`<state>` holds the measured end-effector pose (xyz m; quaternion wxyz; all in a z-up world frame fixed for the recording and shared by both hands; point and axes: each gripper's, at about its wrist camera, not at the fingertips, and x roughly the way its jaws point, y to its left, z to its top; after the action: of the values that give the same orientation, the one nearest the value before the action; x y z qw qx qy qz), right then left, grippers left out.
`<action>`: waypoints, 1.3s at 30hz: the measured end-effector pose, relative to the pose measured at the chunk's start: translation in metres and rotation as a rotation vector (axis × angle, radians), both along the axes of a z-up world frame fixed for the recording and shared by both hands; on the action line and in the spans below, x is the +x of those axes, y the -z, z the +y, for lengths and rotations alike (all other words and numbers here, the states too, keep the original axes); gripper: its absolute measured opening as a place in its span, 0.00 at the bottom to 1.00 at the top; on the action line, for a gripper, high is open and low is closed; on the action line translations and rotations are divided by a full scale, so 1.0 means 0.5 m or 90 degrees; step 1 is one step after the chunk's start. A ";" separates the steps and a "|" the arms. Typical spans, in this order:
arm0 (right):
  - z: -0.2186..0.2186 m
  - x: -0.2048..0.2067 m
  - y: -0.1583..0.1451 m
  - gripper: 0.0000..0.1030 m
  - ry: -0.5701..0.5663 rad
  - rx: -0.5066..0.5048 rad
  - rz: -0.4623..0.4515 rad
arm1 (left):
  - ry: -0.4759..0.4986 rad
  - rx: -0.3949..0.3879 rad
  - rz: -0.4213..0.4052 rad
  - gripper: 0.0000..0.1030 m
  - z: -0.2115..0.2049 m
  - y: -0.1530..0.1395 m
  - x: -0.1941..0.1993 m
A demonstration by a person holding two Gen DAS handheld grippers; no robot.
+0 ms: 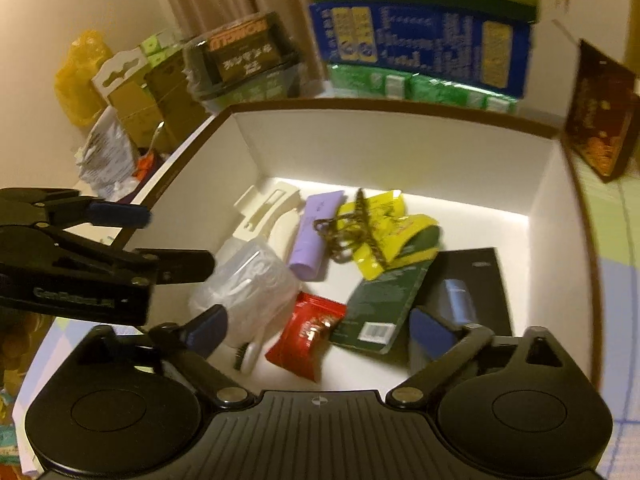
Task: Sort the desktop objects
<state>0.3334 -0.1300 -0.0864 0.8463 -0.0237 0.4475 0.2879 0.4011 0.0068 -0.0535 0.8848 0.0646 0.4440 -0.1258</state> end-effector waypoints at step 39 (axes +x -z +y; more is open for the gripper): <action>-0.113 -0.256 -0.110 0.98 0.115 0.005 -0.078 | -0.050 -0.028 -0.103 0.99 0.025 -0.122 -0.262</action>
<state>0.2053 -0.1862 -0.0316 0.8948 0.0023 0.3939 0.2101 0.2702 0.0195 0.0074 0.9231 0.0375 0.3707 -0.0956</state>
